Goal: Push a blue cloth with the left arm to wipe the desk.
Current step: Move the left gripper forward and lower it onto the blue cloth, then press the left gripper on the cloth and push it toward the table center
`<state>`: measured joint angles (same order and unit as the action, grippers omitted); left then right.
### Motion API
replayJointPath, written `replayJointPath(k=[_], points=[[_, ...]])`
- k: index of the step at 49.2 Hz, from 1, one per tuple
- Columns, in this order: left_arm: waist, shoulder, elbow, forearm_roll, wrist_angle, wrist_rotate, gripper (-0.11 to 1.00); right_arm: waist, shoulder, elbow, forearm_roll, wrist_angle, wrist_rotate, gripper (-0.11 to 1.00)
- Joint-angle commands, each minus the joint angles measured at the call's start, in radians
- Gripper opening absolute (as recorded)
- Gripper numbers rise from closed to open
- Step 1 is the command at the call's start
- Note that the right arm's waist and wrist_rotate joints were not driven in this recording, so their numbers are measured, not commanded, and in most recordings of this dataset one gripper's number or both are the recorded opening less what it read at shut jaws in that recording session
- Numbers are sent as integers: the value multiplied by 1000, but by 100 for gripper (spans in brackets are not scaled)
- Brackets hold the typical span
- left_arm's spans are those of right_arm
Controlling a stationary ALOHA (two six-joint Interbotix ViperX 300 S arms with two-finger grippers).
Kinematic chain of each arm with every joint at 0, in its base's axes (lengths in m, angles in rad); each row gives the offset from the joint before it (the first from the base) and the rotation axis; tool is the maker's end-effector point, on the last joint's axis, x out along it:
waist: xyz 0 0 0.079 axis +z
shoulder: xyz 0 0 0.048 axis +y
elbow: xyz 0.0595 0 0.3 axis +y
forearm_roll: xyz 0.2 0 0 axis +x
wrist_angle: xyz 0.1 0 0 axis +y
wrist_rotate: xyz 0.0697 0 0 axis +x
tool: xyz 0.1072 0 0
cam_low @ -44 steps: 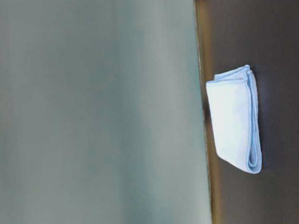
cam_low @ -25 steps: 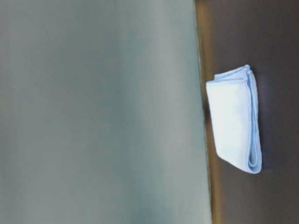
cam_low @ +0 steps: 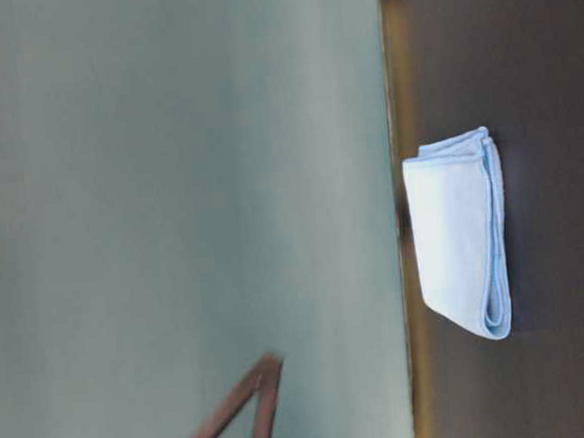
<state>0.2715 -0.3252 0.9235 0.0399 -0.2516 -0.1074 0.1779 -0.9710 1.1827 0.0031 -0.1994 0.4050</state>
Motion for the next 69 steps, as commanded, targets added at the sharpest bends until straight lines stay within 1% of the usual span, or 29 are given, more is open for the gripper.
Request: replayJointPath(k=[1, 3, 7, 10, 15, 18, 20, 21, 30, 40, 52, 69], points=[[29, 133, -106, 3, -9, 3, 3, 0, 5, -9, -2, -3, 0, 0], [38, 176, -143, 3, -8, 3, 6, 0, 5, -11, 0, -3, -2, 0], [60, 256, -209, 3, -5, 3, 19, 0, 5, -11, -2, -2, -2, 0], [75, 310, -253, 3, -2, 2, 33, 0, 5, -9, -2, -2, -2, 0], [101, 383, -318, 3, 12, 2, 62, -2, 5, -11, 0, 2, -2, 0], [129, 426, -354, 3, 34, -5, 78, 0, 5, -11, 0, 2, -2, 0], [144, 451, -374, 3, 54, -5, 85, 0, 5, -11, 0, 0, -2, 0], [152, 462, -385, 3, 64, -5, 86, 0, 5, -9, 0, 2, -2, 0], [201, 566, -463, 3, 181, -6, 83, -2, 5, -11, 0, 2, 0, 0], [207, 650, -505, 3, 224, -6, 83, 0, 6, -11, -2, 2, 0, 0], [204, 658, -468, 3, 229, -6, 83, -2, 6, -9, 0, 8, 0, 0], [170, 635, -393, 3, 229, -5, 83, 0, 5, -11, 0, 8, 0, 0]])
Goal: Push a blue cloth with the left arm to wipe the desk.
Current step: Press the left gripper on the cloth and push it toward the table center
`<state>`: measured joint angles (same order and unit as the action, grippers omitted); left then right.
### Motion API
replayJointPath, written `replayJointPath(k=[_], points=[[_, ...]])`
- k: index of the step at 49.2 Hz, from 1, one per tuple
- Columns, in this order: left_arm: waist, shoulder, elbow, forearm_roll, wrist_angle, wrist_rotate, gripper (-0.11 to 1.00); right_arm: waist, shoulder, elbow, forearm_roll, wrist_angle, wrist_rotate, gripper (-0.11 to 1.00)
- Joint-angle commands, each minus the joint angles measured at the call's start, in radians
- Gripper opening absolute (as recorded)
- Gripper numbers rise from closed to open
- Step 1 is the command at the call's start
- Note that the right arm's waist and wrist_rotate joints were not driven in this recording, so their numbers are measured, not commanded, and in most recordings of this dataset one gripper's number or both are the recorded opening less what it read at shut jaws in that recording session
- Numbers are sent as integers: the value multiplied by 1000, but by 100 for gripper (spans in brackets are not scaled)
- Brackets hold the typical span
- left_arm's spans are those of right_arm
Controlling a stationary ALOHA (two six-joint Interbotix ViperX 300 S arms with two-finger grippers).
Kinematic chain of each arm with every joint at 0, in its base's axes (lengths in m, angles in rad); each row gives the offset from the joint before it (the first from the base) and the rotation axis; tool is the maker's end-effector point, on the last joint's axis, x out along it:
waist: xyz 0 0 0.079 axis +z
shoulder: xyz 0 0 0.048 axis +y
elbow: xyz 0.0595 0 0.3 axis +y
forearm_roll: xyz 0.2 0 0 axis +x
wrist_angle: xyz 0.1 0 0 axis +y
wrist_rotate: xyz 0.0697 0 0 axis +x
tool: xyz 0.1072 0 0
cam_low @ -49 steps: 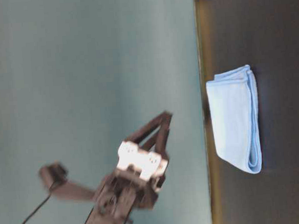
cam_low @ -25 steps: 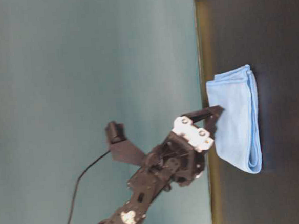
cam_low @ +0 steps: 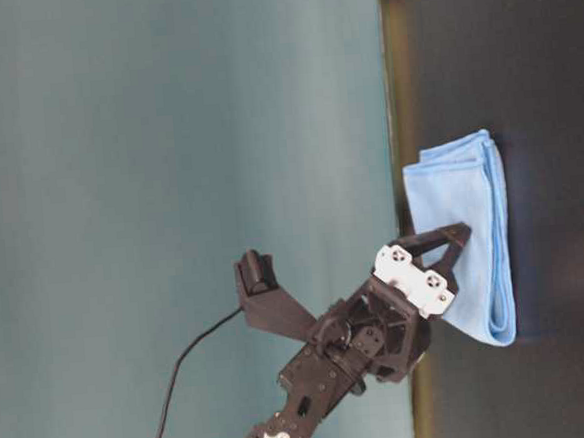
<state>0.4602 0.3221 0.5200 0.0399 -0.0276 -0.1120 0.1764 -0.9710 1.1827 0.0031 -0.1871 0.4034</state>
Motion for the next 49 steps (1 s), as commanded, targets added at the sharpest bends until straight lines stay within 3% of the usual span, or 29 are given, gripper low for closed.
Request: replayJointPath(k=[1, 33, 49], points=[[-20, -14, 15, 3, 5, 0, 83, 0, 5, -11, 0, -5, 0, 0], [-179, -149, 222, 3, -2, 0, 83, 2, 3, -8, -2, -6, 0, 0], [-319, -207, 350, 3, 2, -3, 83, 2, 3, -8, 0, -9, 0, 0]])
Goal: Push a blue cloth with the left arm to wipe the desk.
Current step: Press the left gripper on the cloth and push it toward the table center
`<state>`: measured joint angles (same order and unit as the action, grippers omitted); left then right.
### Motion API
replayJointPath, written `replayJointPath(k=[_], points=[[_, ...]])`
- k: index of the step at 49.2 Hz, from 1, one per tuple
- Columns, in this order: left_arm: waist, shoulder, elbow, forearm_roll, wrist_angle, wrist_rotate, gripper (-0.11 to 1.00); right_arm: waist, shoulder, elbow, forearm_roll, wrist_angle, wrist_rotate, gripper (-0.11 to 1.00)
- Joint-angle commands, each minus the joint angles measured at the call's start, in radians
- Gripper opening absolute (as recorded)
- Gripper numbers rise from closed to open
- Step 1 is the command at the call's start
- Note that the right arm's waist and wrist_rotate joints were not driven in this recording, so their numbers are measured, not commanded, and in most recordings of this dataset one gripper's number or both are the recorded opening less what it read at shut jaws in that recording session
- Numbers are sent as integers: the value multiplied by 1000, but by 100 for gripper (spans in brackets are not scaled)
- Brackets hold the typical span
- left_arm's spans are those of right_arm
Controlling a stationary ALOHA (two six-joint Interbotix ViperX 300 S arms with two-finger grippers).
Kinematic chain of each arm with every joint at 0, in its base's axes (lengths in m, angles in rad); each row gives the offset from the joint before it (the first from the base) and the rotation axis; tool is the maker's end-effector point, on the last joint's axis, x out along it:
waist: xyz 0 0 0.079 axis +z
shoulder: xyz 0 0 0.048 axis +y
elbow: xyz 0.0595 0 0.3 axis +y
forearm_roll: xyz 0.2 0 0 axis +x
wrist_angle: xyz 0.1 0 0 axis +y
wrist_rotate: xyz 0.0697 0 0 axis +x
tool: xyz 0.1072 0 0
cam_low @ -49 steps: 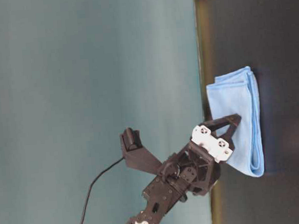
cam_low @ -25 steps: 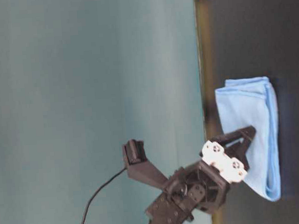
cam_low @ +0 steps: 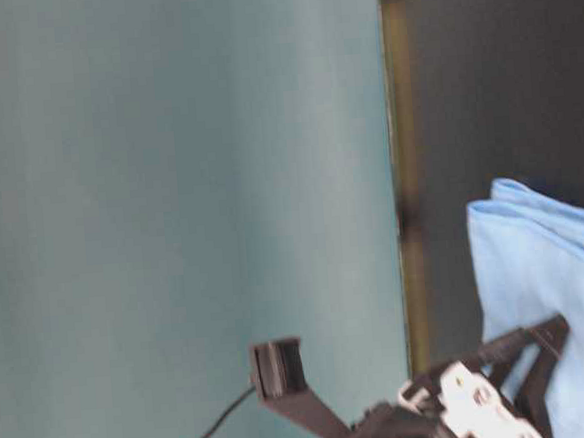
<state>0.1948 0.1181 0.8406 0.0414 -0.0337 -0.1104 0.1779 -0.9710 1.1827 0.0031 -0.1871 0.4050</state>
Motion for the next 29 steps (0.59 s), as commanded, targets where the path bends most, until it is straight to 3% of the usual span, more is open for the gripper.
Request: replayJointPath(k=[1, 20, 29], points=[[-64, -5, 32, 2, 9, -5, 83, 0, 3, -8, 0, -9, 0, 0], [-291, -87, 132, 2, 23, -8, 83, -2, -11, -9, 0, -9, 0, 0], [-397, -133, 166, 2, 31, -86, 83, 0, -11, -9, 0, -11, -2, 0]])
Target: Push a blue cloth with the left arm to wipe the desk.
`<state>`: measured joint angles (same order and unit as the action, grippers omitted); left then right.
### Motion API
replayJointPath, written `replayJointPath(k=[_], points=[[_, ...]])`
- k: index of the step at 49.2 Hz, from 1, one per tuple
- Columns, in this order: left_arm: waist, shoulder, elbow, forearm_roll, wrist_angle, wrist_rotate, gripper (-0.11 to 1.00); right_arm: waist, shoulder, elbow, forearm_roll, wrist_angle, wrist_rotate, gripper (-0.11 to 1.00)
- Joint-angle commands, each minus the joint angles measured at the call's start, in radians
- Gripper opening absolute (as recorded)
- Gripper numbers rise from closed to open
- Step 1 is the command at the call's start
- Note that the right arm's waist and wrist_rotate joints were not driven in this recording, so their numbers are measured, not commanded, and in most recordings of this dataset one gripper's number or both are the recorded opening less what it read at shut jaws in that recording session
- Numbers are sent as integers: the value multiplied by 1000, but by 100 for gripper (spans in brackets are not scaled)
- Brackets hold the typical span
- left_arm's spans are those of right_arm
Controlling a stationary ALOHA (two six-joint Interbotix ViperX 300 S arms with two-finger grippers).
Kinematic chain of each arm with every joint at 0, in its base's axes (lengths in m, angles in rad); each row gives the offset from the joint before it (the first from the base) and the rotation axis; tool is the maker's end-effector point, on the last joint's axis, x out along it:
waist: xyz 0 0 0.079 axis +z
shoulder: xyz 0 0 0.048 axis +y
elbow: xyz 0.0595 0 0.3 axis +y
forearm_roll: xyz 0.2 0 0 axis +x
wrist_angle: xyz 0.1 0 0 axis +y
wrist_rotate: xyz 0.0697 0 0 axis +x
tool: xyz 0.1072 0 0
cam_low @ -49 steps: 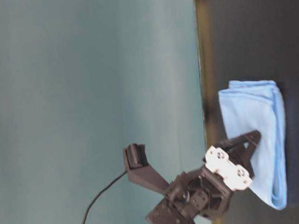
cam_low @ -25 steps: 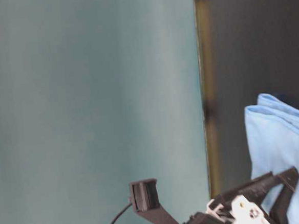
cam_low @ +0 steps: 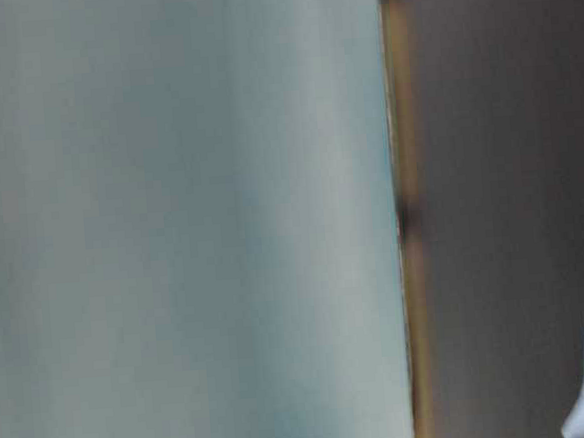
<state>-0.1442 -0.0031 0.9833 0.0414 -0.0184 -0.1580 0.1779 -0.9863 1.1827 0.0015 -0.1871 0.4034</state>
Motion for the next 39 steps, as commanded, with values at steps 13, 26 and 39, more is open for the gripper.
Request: replayJointPath(k=[13, 26, 39], points=[[-195, -44, 91, 2, 18, -133, 83, 0, 5, -9, 2, -25, 0, 0], [-359, -55, 107, 3, 17, -147, 82, 0, 5, -9, 2, -34, 2, 0], [-377, -55, 103, 2, 17, -164, 82, 0, 5, -9, 2, -38, 0, 0]])
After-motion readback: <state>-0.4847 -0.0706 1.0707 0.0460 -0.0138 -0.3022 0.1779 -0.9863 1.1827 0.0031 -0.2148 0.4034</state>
